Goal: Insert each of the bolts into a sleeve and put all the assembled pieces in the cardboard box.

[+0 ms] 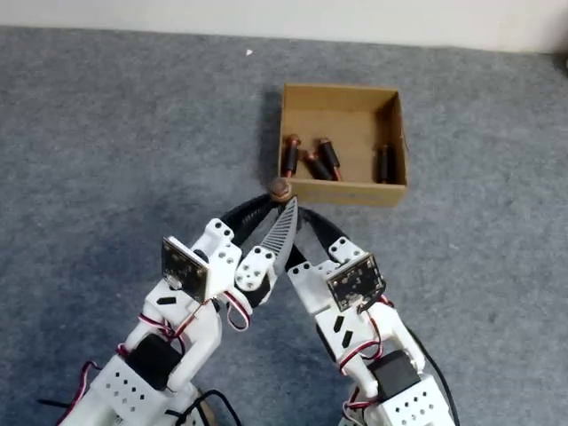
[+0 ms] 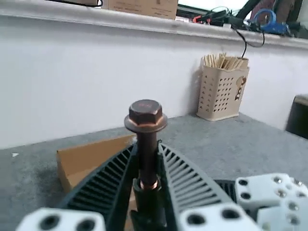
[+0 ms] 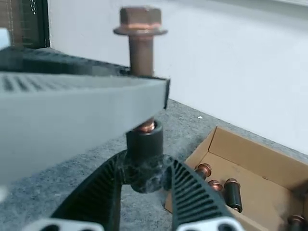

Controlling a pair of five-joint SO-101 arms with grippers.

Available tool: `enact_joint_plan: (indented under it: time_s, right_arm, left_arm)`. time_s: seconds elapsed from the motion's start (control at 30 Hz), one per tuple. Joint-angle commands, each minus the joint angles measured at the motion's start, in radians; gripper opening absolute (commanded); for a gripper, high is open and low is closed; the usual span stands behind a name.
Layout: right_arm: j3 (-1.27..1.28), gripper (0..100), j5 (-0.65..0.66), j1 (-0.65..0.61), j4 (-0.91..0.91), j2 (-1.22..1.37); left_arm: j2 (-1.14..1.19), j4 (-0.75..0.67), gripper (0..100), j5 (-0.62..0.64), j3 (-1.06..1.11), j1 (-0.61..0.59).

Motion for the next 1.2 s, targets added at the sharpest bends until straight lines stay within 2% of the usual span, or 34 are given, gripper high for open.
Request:
enact_joint_plan:
  time_s: [0.0, 0.3, 0.6, 0.77, 0.87, 1.03, 1.17]
  right_arm:
    - [0.124, 0.4, 0.009, 0.002, -0.004, -0.025]
    - [0.124, 0.4, 0.008, 0.065, -0.004, -0.025]
    - [0.124, 0.4, 0.0, 0.105, 0.001, -0.015]
    - [0.124, 0.4, 0.0, 0.133, 0.002, -0.013]
    - [0.124, 0.4, 0.0, 0.157, 0.002, -0.013]
    - [0.122, 0.4, 0.0, 0.168, 0.012, -0.013]
    - [0.124, 0.4, 0.0, 0.168, 0.059, -0.018]
  left_arm:
    - [-0.016, 0.133, 14, -0.029, -0.038, 0.013]
    - [-0.018, 0.244, 14, -0.034, -0.108, 0.005]
    - [-0.019, 0.514, 14, -0.037, -0.283, 0.013]
    - [-0.019, 0.545, 14, -0.037, -0.269, -0.008]
    - [-0.019, 0.54, 13, -0.037, -0.242, -0.073]
    - [-0.019, 0.54, 0, -0.037, -0.185, -0.271]
    - [-0.019, 0.534, 2, -0.034, -0.114, -0.421]
